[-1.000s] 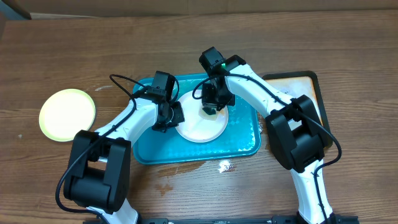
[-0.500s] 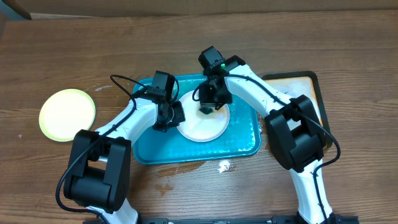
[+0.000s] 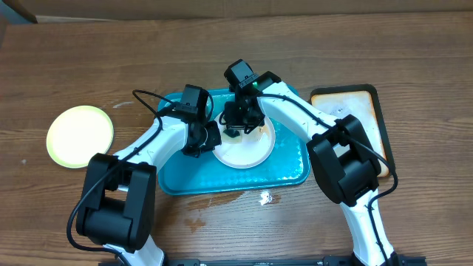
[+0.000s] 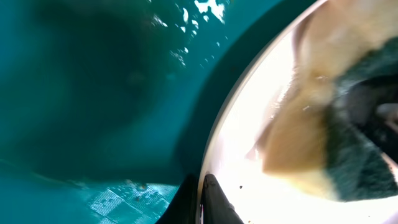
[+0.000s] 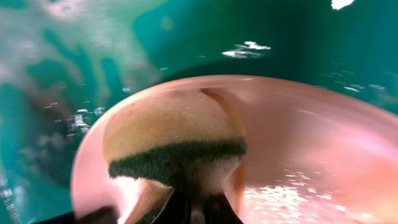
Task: Clean dirty plates on tray and stack at the side
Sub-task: 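Scrub the white plate with the sponge while the left gripper holds it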
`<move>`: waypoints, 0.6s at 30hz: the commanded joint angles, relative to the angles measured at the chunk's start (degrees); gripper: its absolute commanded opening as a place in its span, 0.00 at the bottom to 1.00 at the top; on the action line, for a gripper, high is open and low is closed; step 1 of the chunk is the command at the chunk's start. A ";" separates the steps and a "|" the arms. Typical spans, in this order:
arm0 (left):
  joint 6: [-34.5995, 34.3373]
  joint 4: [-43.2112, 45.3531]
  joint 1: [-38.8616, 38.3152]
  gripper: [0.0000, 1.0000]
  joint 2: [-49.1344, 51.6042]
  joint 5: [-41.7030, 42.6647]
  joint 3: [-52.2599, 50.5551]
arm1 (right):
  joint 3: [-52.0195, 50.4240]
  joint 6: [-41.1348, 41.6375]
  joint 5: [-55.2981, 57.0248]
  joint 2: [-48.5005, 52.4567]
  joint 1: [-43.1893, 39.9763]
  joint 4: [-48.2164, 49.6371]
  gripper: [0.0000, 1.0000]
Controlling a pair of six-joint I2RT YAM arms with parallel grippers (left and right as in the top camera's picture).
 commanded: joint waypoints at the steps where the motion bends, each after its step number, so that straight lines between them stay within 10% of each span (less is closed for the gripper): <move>1: -0.33 -1.60 -0.37 0.04 2.21 -0.74 -0.55 | -1.01 1.60 17.07 1.49 -1.60 -3.28 0.04; 13: -1.42 -1.79 -0.33 0.04 2.21 -1.75 -0.55 | -1.01 4.79 29.86 1.49 -4.31 -13.77 0.04; 18: -2.45 -1.81 -0.31 0.04 2.21 -2.23 -0.55 | -1.01 -9.14 17.09 1.49 -1.88 -13.53 0.04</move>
